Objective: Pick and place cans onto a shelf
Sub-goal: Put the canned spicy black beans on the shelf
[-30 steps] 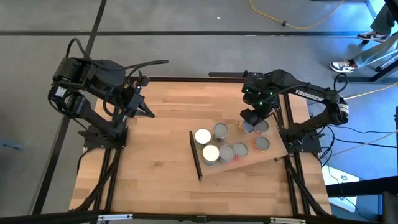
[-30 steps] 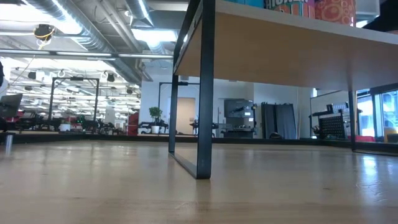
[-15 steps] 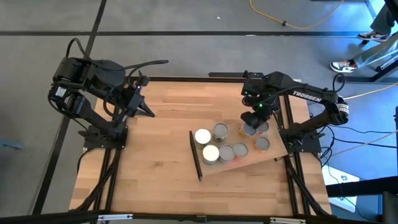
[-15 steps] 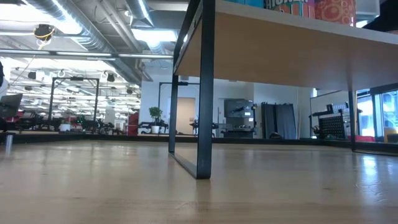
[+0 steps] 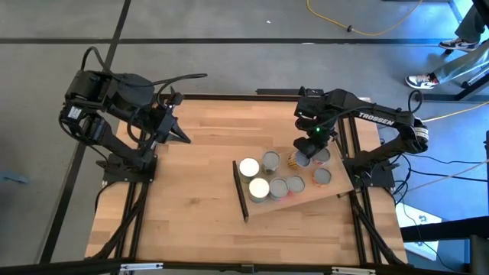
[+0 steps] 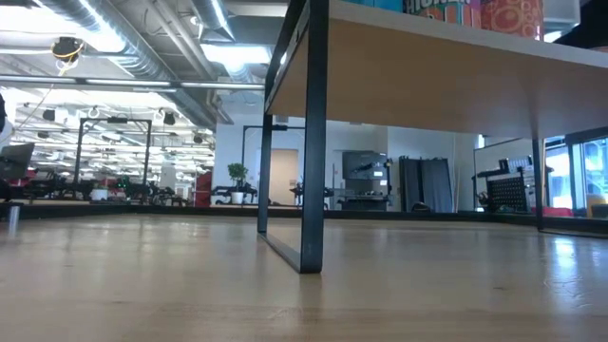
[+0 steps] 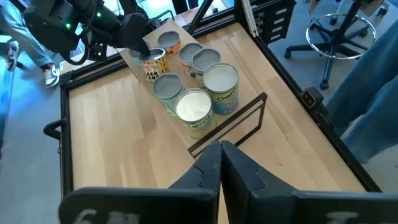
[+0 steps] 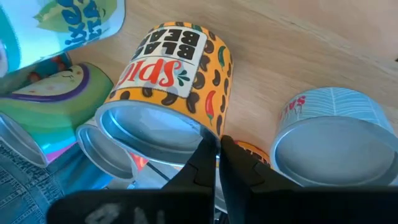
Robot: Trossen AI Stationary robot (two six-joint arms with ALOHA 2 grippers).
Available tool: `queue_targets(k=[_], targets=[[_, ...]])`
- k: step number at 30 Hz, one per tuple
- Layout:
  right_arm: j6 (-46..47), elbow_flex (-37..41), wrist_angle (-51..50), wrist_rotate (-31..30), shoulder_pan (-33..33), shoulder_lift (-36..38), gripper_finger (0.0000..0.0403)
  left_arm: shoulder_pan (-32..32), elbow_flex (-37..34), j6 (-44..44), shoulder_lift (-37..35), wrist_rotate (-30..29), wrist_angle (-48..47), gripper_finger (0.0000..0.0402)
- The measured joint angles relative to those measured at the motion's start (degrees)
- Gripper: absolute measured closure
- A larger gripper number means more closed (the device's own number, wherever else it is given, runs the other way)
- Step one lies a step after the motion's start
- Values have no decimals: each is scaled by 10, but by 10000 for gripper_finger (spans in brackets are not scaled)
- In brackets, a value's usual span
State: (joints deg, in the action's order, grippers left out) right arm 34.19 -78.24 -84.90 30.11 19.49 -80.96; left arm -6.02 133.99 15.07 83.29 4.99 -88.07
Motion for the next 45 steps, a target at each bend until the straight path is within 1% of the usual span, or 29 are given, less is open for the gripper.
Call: queue_targets(k=[34, 38, 45], targets=[[14, 0, 16, 16, 0, 0, 382, 0, 0, 0, 0, 0, 0, 401], [15, 0, 16, 30, 0, 0, 382, 0, 0, 0, 0, 0, 0, 401], [16, 0, 18, 18, -1, 0, 382, 0, 0, -1, 0, 0, 0, 401]])
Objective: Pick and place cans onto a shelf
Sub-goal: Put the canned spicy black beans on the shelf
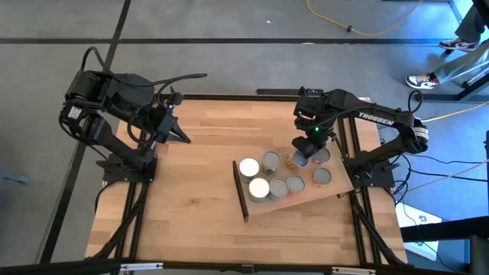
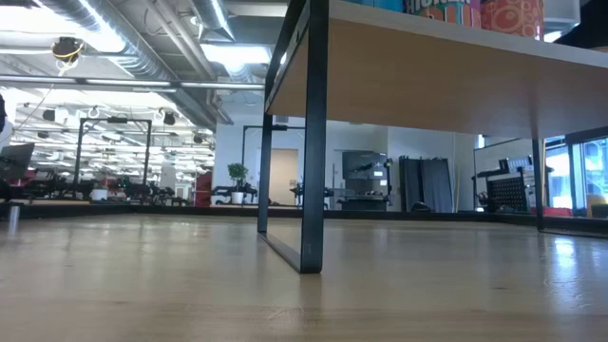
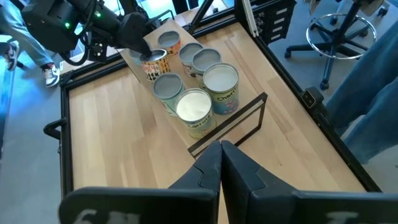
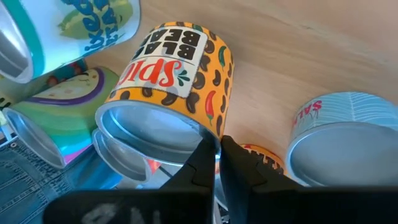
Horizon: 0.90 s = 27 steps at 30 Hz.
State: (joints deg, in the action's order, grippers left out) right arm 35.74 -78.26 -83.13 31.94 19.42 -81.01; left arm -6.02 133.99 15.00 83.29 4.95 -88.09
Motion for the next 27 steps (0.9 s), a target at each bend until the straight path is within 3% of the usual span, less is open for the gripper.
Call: queue_targets(k=[6, 27], targets=[[-1, 0, 0, -19, 0, 0, 381, 0, 0, 0, 0, 0, 0, 401], [15, 0, -10, -3, -1, 0, 395, 0, 0, 0, 0, 0, -16, 401]])
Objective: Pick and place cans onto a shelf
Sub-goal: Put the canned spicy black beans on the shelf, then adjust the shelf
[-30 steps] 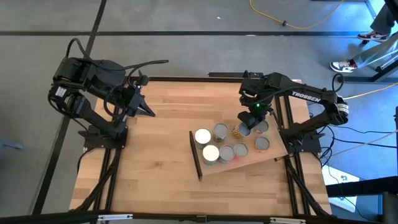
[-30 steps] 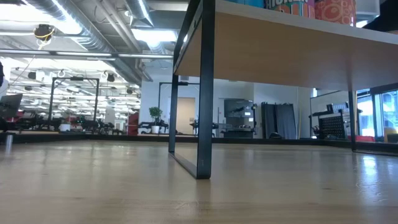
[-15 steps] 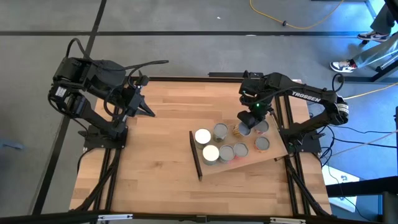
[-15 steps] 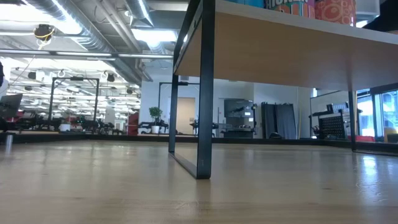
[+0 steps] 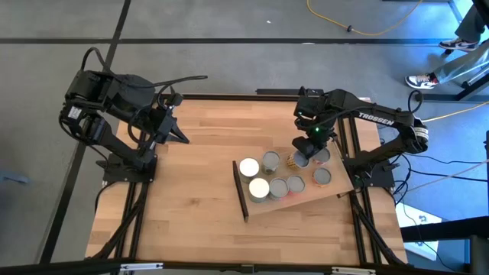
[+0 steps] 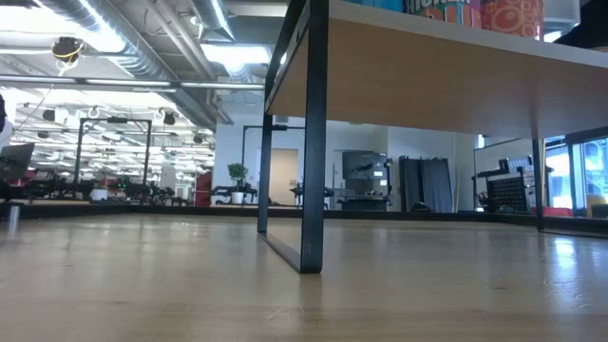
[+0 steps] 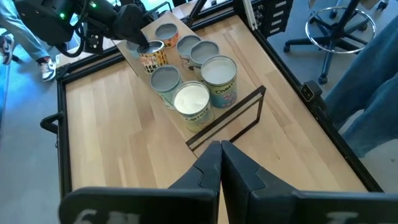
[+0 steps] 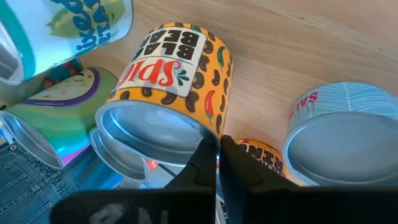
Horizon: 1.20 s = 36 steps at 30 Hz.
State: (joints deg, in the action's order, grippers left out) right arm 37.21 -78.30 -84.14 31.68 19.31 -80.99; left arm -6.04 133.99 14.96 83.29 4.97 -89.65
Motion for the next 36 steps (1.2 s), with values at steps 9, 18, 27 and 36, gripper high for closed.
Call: queue_targets(k=[9, 18, 27, 36], targets=[[1, 0, 0, -16, 0, 0, 345, 0, 0, 0, 0, 0, 0, 401], [-4, 0, 0, 24, 0, 0, 330, 0, 0, 1, 0, 0, 0, 401], [-54, -83, -22, 84, 0, 0, 332, 0, 0, 1, 0, 0, 0, 401], [-85, -152, -58, -278, 1, 2, 372, 2, -3, -16, 0, -96, -2, 401]])
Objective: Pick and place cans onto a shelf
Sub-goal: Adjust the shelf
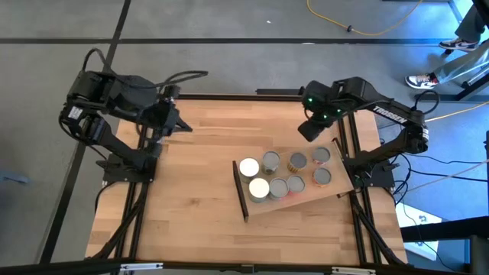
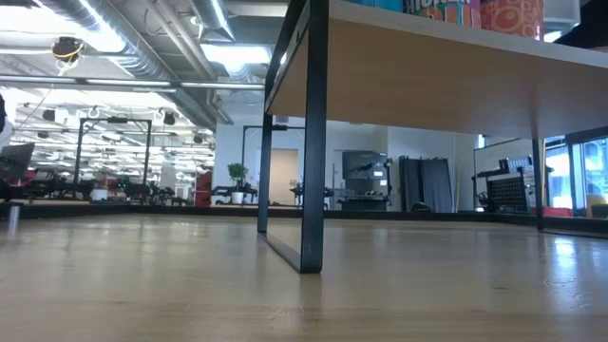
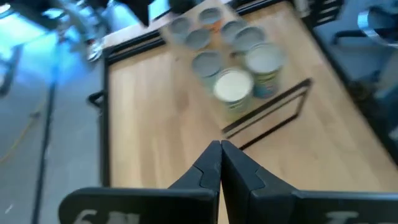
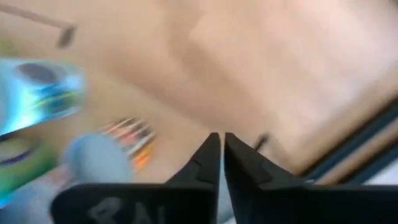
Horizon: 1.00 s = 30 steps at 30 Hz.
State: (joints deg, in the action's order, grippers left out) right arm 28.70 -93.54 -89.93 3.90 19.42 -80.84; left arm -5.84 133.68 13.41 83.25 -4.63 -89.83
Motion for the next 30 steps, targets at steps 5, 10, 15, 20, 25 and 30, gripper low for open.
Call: queue_targets(k=[5, 10, 15, 20, 25, 30], targets=[[-38, 26, 1, -100, 7, 0, 397, 48, -49, -57, 1, -26, -1, 401], [-77, 78, 19, -103, 35, 0, 398, 109, -133, -86, 1, 8, 25, 401], [-122, 146, 57, -100, 74, -1, 399, 151, -202, -84, 1, 63, 91, 401], [-168, 218, 87, -79, 108, -1, 399, 172, -232, -85, 1, 89, 112, 401], [-191, 274, 106, -48, 120, -1, 399, 180, -233, -88, 1, 91, 131, 401], [-202, 312, 108, 13, 120, -1, 399, 179, -233, -88, 1, 91, 142, 401]])
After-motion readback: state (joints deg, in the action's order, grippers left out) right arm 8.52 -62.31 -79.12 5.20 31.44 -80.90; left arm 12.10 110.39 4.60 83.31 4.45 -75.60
